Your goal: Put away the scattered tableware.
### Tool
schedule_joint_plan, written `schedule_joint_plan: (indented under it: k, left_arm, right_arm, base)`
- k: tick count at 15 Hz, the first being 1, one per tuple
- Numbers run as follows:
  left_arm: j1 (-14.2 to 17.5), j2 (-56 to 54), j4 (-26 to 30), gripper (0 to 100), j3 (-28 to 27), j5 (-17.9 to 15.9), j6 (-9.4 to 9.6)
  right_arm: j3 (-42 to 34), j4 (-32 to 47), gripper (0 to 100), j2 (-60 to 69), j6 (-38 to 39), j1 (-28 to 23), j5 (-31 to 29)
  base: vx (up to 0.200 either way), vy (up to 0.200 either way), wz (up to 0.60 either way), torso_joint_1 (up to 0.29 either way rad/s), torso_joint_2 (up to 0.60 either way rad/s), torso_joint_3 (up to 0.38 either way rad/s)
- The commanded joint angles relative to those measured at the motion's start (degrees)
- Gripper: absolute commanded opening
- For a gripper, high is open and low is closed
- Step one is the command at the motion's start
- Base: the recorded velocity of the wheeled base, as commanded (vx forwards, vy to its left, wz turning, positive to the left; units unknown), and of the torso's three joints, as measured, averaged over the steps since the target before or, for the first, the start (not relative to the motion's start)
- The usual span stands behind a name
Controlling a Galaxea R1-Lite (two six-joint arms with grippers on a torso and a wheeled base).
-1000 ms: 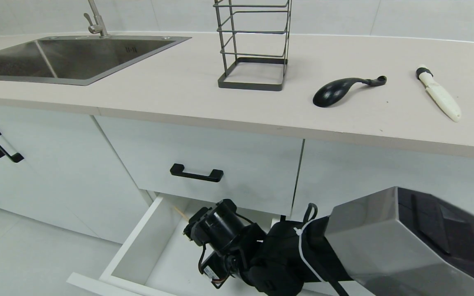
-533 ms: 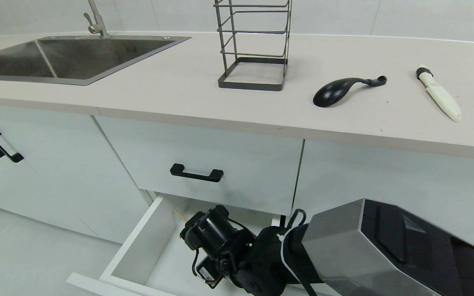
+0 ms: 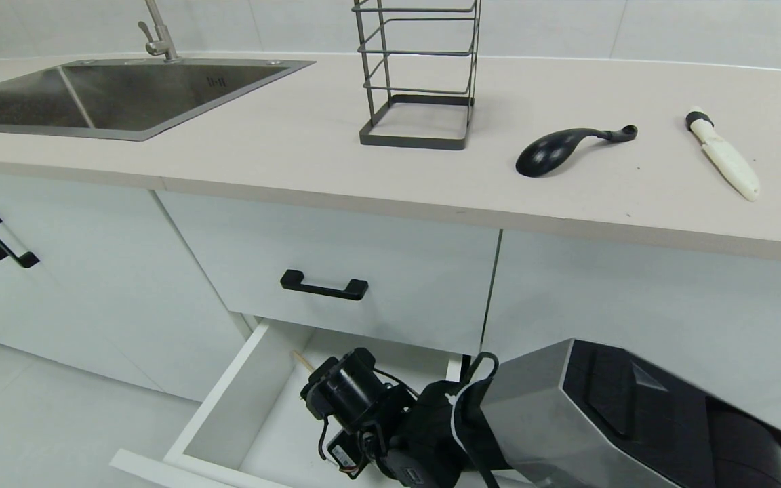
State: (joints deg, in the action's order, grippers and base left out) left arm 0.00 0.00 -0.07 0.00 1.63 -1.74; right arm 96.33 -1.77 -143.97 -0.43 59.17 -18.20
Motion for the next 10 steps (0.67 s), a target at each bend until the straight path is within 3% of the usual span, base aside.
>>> schedule_joint_plan:
  k: [1, 10]
  left_arm:
    - [0.00, 0.00, -0.01, 100, 0.00, 0.04, -0.01]
    - [0.00, 0.00, -0.01, 100, 0.00, 0.04, -0.01]
  right_arm:
    - [0.88, 0.01, 0, -1.58, -0.01, -0.20, -0.08]
    - [6.50, 2.29, 0, -4.21, 0.08, -0.46, 0.18]
  base:
    - [0.000, 0.000, 0.00, 0.000, 0.00, 0.000]
    - [0.000, 0.000, 0.00, 0.000, 0.00, 0.000]
